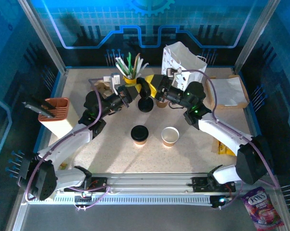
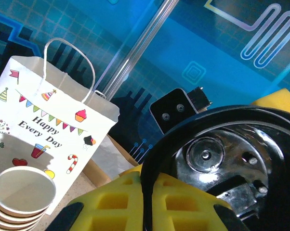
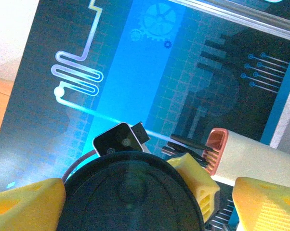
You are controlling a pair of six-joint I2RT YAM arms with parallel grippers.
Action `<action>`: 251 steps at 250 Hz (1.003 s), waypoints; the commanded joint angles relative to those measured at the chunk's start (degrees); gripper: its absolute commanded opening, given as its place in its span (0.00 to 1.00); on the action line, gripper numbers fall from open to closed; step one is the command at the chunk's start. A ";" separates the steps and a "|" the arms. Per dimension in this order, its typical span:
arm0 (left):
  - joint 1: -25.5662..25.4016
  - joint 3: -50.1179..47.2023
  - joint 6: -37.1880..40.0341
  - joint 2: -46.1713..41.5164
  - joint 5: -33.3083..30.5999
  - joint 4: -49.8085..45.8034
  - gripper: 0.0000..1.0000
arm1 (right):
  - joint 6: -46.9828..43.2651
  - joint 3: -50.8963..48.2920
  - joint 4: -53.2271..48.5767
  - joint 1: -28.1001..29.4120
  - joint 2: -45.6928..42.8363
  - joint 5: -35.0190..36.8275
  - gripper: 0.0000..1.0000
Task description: Pack the takeout coffee
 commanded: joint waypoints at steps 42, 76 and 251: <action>-0.32 0.03 -0.91 0.75 -1.69 4.81 0.10 | 4.15 -0.92 8.53 1.34 1.82 -0.83 0.90; -0.32 -0.16 -1.27 0.93 -2.62 5.43 0.10 | 4.83 -1.14 9.71 1.52 2.04 -0.73 0.87; -0.33 0.02 -0.53 1.55 -4.69 2.97 0.09 | 6.23 -0.96 12.98 2.31 2.88 -0.89 0.77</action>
